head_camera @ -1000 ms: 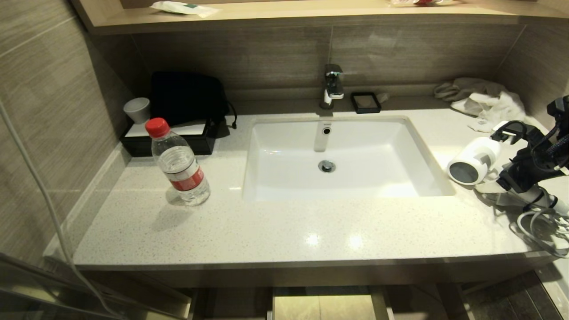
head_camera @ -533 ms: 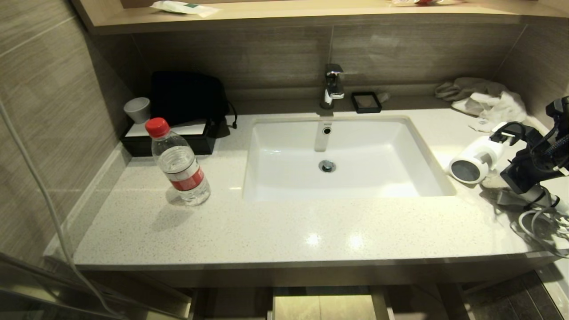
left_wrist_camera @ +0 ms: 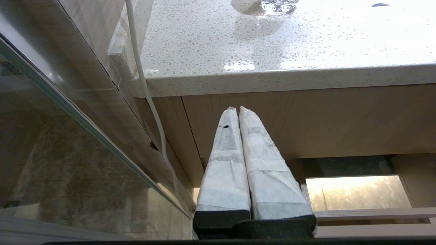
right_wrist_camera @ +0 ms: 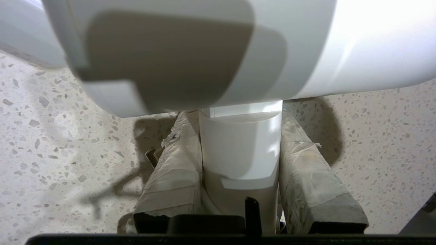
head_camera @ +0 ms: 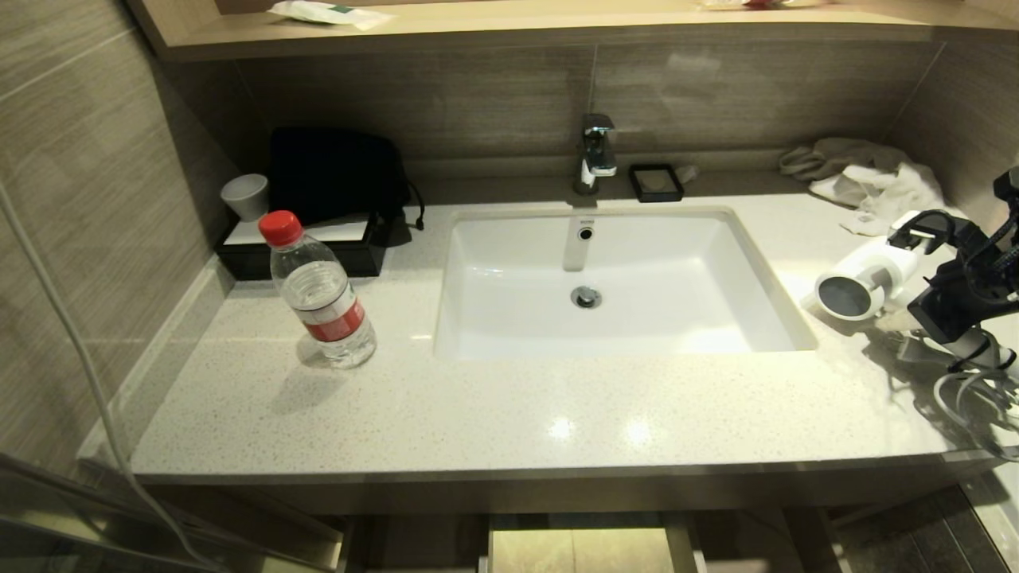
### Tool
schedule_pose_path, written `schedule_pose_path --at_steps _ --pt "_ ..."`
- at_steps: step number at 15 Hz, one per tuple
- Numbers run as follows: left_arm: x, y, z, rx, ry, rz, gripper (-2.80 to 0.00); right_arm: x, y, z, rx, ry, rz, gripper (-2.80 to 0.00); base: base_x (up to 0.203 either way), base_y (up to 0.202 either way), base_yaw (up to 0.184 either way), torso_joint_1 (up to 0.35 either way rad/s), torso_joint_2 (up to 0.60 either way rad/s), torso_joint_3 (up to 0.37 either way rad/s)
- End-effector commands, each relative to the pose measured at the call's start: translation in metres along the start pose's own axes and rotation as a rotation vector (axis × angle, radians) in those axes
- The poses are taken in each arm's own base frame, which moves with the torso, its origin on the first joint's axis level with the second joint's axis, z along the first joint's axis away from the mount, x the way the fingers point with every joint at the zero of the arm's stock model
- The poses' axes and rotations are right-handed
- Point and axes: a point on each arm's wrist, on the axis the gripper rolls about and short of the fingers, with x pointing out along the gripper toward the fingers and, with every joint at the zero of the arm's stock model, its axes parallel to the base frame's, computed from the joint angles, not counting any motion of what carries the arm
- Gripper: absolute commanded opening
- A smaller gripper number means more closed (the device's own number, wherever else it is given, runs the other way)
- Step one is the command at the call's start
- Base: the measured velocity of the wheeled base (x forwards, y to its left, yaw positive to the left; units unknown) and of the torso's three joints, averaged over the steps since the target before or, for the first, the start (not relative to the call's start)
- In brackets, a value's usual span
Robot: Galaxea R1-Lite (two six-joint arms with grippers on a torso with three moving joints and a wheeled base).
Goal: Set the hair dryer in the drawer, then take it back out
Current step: Pick up the hairdryer
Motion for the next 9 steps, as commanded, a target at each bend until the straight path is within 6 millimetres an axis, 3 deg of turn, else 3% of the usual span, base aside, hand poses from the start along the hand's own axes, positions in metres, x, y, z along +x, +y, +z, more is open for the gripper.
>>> schedule_pose_path --at_steps 1,9 --pt "0.000 0.000 0.000 0.000 0.000 0.000 -2.80 -0.019 0.000 0.004 -0.013 -0.027 -0.032 -2.80 0.000 0.000 0.000 0.000 0.00 0.000" --pt "0.000 0.000 0.000 0.000 0.000 0.000 -2.80 -0.069 0.012 0.010 -0.034 -0.087 -0.100 -2.80 0.000 0.000 0.000 0.000 0.00 0.000"
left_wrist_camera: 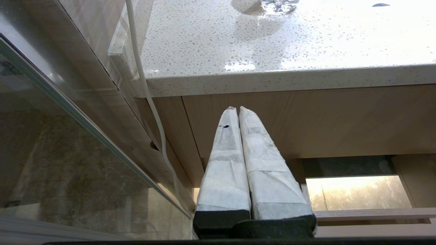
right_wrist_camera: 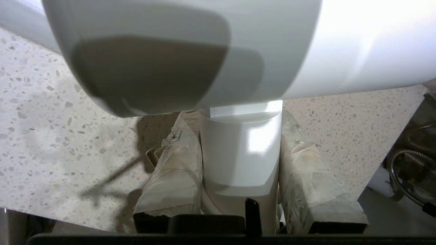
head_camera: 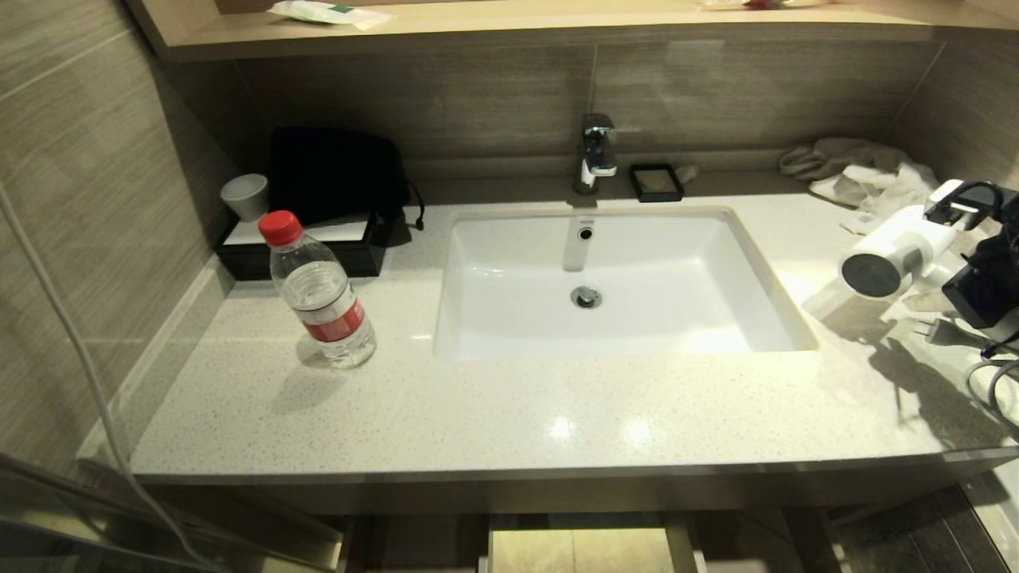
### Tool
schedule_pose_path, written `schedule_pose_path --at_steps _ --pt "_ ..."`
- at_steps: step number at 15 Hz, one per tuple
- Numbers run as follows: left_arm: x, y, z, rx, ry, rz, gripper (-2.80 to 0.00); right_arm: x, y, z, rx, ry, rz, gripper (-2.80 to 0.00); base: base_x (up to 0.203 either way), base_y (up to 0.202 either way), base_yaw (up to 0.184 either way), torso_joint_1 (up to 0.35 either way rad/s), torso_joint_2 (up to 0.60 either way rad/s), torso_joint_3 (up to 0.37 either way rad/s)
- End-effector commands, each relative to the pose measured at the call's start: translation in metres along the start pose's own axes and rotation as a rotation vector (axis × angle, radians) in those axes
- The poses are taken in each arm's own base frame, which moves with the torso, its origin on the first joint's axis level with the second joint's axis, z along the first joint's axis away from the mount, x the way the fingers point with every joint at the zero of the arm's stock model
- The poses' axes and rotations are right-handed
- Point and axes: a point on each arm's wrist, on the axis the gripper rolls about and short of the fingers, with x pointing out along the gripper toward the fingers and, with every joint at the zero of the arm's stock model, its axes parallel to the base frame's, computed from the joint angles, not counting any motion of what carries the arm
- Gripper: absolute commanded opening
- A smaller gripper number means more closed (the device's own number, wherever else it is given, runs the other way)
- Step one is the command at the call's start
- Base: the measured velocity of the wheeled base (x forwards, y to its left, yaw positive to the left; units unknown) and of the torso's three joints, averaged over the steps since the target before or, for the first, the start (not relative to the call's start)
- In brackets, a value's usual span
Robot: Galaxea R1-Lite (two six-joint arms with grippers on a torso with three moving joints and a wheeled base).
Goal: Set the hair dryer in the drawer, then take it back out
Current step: Pick up the hairdryer, then put it into the drawer
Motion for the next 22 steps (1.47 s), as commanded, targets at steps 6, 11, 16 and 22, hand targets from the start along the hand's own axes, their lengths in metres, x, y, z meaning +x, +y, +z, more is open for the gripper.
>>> schedule_pose_path --at_steps 6,11,16,22 --pt "0.000 0.000 0.000 0.000 0.000 0.001 -2.80 -0.071 0.029 -0.001 -0.025 -0.072 -0.069 -2.80 0.000 0.000 0.000 0.000 0.00 0.000" --pt "0.000 0.000 0.000 0.000 0.000 0.001 -2.80 -0.120 0.060 -0.012 -0.016 -0.132 -0.124 -2.80 0.000 0.000 0.000 0.000 0.00 0.000" --pt "0.000 0.000 0.000 0.000 0.000 0.001 -2.80 -0.162 0.100 -0.035 -0.008 -0.220 -0.200 -2.80 0.000 0.000 0.000 0.000 0.00 0.000" --pt "0.000 0.000 0.000 0.000 0.000 0.001 -2.80 -0.175 0.139 -0.066 -0.004 -0.245 -0.218 -2.80 0.000 0.000 0.000 0.000 0.00 0.000"
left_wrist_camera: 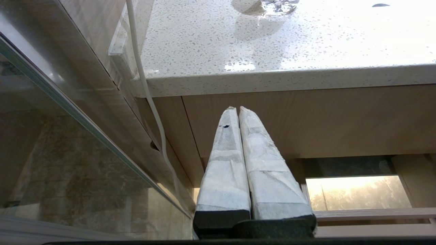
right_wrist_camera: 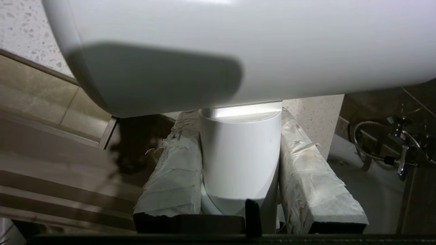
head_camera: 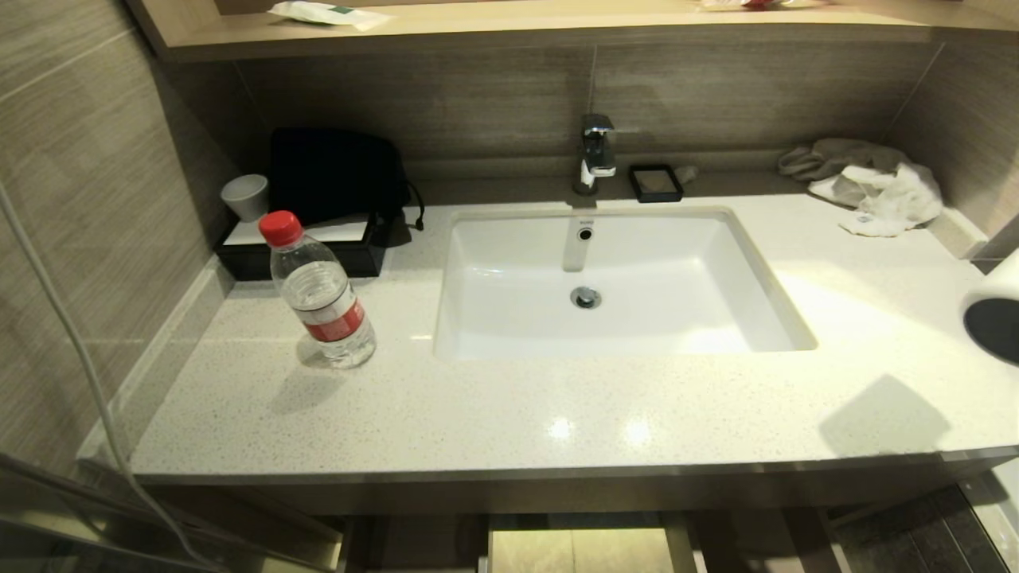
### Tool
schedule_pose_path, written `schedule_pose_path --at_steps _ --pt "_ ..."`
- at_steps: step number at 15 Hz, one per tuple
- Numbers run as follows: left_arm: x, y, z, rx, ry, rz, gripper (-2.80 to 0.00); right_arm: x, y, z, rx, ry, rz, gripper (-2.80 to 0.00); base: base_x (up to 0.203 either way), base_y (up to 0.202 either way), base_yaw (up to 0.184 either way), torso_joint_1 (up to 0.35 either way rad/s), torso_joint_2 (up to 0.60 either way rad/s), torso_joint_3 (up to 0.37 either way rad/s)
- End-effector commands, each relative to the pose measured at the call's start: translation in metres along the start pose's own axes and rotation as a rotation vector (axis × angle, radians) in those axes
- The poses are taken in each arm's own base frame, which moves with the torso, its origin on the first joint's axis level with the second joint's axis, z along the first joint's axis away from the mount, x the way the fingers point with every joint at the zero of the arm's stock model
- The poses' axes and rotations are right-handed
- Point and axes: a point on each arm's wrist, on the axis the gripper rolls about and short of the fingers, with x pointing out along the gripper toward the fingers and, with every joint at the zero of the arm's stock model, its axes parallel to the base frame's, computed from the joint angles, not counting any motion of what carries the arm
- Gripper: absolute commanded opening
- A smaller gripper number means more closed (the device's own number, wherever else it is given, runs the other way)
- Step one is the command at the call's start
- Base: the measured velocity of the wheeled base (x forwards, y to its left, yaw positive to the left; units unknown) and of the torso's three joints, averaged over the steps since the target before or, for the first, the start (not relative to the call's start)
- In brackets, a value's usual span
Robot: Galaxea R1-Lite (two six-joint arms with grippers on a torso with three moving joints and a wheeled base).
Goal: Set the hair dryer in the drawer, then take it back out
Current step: Put it into the drawer
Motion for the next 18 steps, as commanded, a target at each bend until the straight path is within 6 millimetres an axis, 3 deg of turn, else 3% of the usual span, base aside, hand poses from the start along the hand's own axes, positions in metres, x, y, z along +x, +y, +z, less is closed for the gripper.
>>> schedule_pose_path --at_steps 1,6,10,18 --pt "0.000 0.000 0.000 0.000 0.000 0.000 -2.80 -0.019 0.016 -0.012 0.002 -0.020 -0.026 -2.80 0.000 0.000 0.000 0.000 0.00 0.000" --pt "0.000 0.000 0.000 0.000 0.000 0.000 -2.80 -0.028 0.050 -0.043 0.226 -0.056 0.023 -2.80 0.000 0.000 0.000 0.000 0.00 0.000" --pt "0.000 0.000 0.000 0.000 0.000 0.000 -2.80 -0.037 0.069 -0.068 0.245 -0.021 -0.093 -2.80 0.000 0.000 0.000 0.000 0.00 0.000" --pt "0.000 0.000 0.000 0.000 0.000 0.000 -2.80 -0.048 0.102 -0.107 0.363 -0.076 -0.064 -2.80 0.000 0.000 0.000 0.000 0.00 0.000"
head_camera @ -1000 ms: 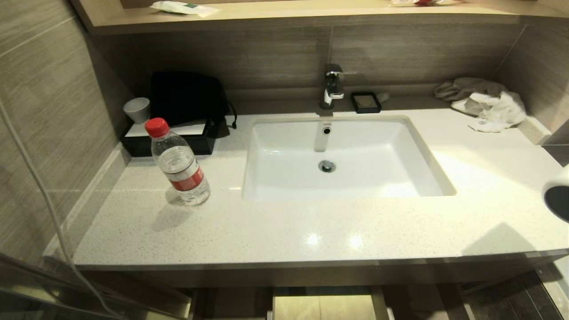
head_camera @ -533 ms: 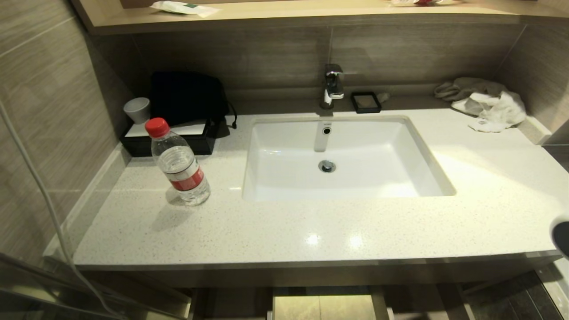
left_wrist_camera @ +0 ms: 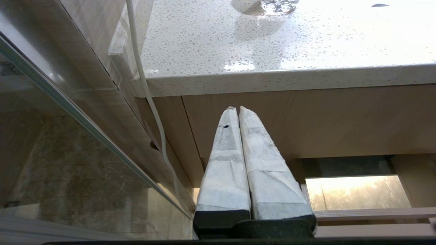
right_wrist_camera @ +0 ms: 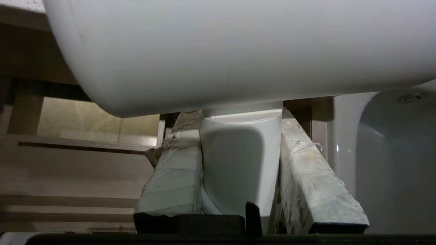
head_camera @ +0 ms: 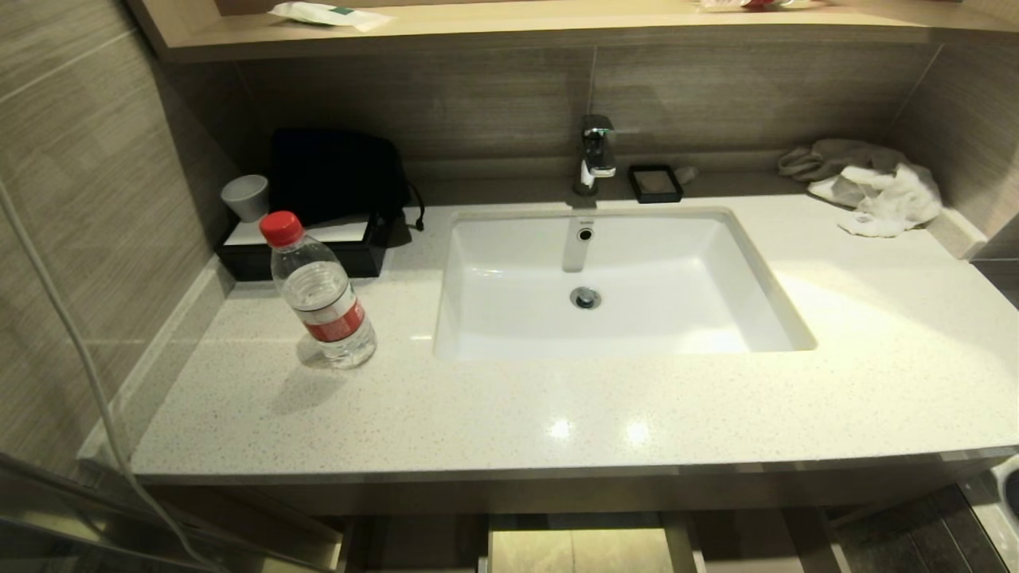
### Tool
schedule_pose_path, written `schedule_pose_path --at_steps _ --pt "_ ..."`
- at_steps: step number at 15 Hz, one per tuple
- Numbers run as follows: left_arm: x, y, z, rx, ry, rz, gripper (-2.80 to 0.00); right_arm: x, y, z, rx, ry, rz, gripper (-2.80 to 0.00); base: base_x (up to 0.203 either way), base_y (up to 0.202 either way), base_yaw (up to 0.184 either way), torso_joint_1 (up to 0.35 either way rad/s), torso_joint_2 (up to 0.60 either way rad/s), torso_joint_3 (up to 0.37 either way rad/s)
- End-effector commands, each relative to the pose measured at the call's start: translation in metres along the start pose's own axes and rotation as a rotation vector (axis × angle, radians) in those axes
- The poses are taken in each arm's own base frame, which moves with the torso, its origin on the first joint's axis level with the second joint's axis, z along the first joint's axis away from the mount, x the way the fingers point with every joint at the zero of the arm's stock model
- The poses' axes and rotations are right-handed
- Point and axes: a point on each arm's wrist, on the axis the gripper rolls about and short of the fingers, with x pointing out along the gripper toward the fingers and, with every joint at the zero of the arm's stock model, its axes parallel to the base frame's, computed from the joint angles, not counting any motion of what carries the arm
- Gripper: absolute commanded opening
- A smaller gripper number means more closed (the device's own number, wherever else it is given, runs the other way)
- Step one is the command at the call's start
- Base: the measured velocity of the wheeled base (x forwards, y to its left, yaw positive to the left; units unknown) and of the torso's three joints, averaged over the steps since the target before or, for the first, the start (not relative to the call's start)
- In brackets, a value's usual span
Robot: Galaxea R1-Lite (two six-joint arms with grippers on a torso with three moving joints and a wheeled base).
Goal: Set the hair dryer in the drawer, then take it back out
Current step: Put it into the drawer
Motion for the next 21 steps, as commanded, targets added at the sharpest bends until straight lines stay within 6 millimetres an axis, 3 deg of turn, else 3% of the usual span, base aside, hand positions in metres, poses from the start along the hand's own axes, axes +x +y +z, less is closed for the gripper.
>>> schedule_pose_path --at_steps 1,8,17,21 --pt "0.000 0.000 0.000 0.000 0.000 0.000 -2.80 -0.008 0.006 -0.020 0.031 -0.055 0.018 -2.80 0.000 0.000 0.000 0.000 0.00 0.000" --pt "0.000 0.000 0.000 0.000 0.000 0.000 -2.80 0.007 0.022 -0.071 0.148 -0.124 0.079 -2.80 0.000 0.000 0.000 0.000 0.00 0.000" --pt "0.000 0.000 0.000 0.000 0.000 0.000 -2.80 -0.008 0.022 -0.079 0.167 -0.379 0.049 -2.80 0.000 0.000 0.000 0.000 0.00 0.000" --pt "0.000 0.000 0.000 0.000 0.000 0.000 -2.80 -0.007 0.022 -0.080 0.252 -0.362 0.065 -2.80 0.000 0.000 0.000 0.000 0.00 0.000"
